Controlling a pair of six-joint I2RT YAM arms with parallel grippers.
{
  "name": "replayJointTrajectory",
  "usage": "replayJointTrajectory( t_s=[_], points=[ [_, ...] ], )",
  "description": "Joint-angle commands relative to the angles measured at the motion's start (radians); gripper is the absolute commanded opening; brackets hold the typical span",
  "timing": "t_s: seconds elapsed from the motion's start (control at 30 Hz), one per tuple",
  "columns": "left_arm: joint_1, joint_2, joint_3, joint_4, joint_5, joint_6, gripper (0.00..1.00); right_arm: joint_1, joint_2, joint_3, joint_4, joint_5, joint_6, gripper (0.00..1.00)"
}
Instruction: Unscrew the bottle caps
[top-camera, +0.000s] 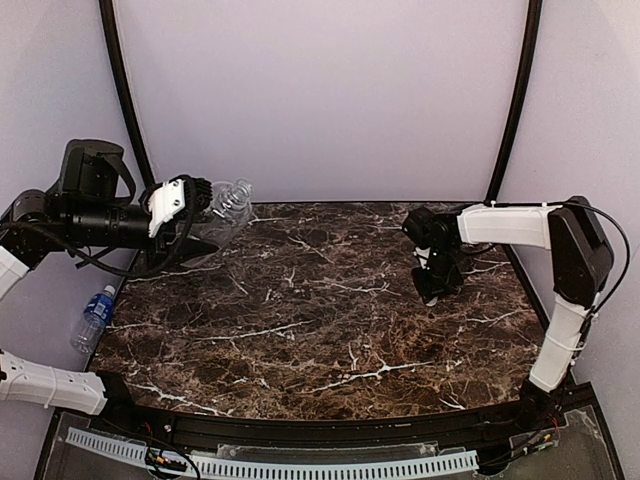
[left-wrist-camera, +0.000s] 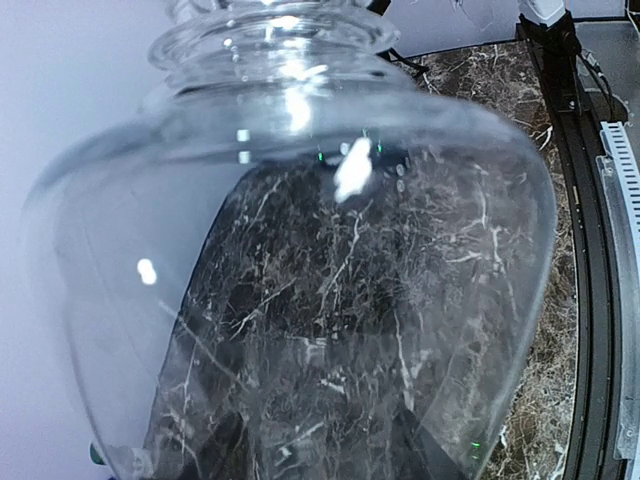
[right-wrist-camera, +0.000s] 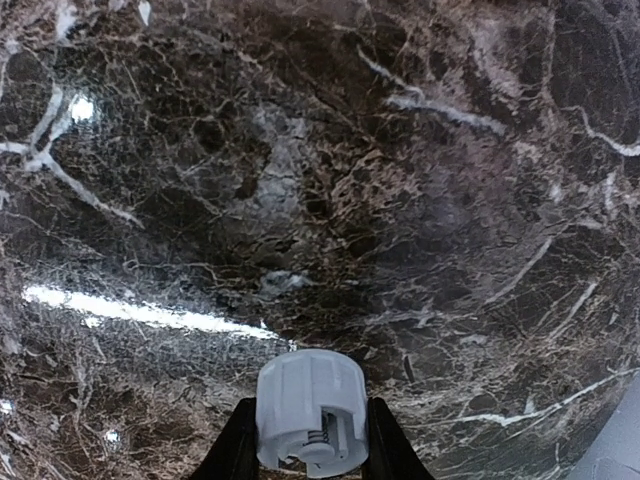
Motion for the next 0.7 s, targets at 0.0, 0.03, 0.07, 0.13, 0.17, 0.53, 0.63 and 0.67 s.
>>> replayJointTrajectory(
  t_s=[0.0,0.03,0.07,0.13,0.17,0.53,0.63,0.67],
  points=[
    [0.007,0.006,0.031,-0.051,0.068,-0.061,0.35,-0.012,0.053,-0.021,-0.017,-0.065,0.035,0.08],
    [0.007,0.007,0.033,-0.052,0.073,-0.061,0.35,-0.013,0.059,-0.019,-0.017,-0.074,0.031,0.13],
    [0.007,0.007,0.037,-0.053,0.074,-0.061,0.35,-0.013,0.062,-0.016,-0.018,-0.083,0.028,0.22],
    [0.008,0.008,0.043,-0.056,0.077,-0.06,0.35,-0.013,0.059,-0.001,-0.03,-0.089,0.024,0.53],
    [0.009,0.01,0.044,-0.058,0.082,-0.06,0.35,-0.013,0.055,0.013,-0.046,-0.083,0.022,0.66],
    [0.009,0.03,0.076,-0.08,0.16,-0.055,0.35,0.216,-0.159,0.499,-0.087,0.073,-0.159,0.99],
    [0.009,0.039,0.093,-0.088,0.18,-0.048,0.35,0.395,-0.265,0.443,0.262,-0.198,-0.376,0.97],
    [0.009,0.044,0.095,-0.091,0.187,-0.046,0.35,0.444,-0.302,0.4,0.45,-0.312,-0.434,0.97]
  ],
)
